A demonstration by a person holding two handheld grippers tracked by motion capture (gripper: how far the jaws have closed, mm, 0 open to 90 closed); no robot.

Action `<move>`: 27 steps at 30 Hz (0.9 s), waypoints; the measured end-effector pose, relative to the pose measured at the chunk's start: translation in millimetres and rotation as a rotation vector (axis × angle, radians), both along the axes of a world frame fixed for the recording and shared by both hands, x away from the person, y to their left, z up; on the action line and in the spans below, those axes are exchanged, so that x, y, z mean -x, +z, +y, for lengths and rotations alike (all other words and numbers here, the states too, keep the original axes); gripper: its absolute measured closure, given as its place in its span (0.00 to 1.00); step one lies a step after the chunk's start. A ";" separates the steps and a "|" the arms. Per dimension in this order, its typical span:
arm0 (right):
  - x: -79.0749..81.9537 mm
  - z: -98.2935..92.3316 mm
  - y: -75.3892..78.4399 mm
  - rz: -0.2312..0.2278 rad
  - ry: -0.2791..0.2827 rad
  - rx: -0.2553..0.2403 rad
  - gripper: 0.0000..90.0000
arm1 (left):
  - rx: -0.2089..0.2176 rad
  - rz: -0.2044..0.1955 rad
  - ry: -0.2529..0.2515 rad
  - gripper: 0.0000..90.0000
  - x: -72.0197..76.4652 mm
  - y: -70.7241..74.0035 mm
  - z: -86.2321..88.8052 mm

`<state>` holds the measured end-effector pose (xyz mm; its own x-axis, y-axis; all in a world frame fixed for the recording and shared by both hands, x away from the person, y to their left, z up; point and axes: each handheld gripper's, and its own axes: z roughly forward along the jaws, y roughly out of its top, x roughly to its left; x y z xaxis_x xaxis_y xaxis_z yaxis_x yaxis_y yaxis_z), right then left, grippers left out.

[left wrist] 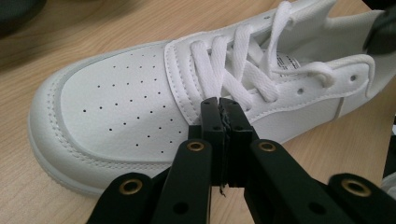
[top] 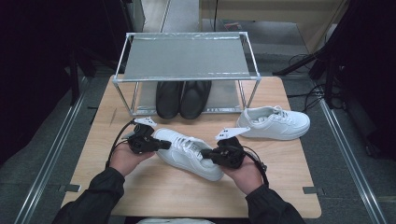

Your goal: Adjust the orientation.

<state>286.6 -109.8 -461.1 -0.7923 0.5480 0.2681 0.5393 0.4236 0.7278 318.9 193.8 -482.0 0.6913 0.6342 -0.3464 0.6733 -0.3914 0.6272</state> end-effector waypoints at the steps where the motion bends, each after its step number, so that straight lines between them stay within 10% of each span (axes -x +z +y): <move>1: -1.4 -3.6 2.8 -0.006 -0.007 -0.002 1.00 | 0.004 -0.001 0.000 0.99 1.0 0.9 -0.1; 10: -24.3 -25.5 1.1 -0.017 -0.066 0.019 1.00 | 0.003 -0.003 -0.009 0.98 21.4 0.6 -2.7; 20: -44.9 -4.7 -10.2 -0.003 -0.035 0.092 1.00 | 0.042 0.008 0.007 0.98 38.6 -7.6 -11.3; 27: -46.4 3.0 -11.1 -0.012 -0.021 0.120 1.00 | -0.036 0.001 0.012 0.97 39.0 -21.1 -22.3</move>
